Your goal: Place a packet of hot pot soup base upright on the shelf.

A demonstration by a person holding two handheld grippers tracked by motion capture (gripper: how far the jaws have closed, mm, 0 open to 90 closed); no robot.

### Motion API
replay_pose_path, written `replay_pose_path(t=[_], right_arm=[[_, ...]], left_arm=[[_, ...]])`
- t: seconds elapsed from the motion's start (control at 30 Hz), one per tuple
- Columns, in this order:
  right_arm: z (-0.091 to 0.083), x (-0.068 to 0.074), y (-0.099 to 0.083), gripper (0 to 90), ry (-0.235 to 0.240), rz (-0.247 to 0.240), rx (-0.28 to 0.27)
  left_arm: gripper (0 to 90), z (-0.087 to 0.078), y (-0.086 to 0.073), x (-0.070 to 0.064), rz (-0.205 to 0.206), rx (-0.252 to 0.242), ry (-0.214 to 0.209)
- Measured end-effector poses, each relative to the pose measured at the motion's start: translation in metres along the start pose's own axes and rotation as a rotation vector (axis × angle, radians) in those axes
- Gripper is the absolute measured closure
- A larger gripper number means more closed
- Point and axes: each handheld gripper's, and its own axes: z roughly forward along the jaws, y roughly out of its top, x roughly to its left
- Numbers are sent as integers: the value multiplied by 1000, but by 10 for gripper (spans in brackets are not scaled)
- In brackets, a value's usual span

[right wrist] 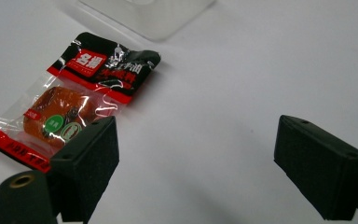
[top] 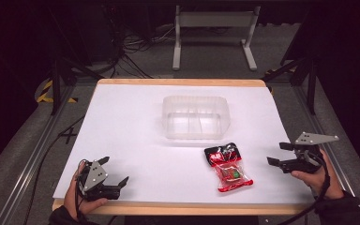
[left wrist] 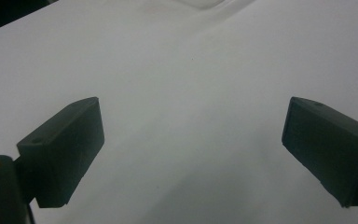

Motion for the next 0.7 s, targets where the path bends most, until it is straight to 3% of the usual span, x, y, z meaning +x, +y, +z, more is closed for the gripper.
replay_pose_path(t=[0.07,0.33,0.47,0.7], right_arm=[[0,-3,-8,140,20,35,3],[21,7,-9,121,41,8,56],[34,15,-4,122,80,7,57],[68,30,9,131,164,-19,138]], left_arm=[[63,1,1,-1,8,3,-2],[63,0,-1,0,5,-3,-3],[63,1,0,-2,13,5,-6],[63,3,0,-2,13,16,-2]])
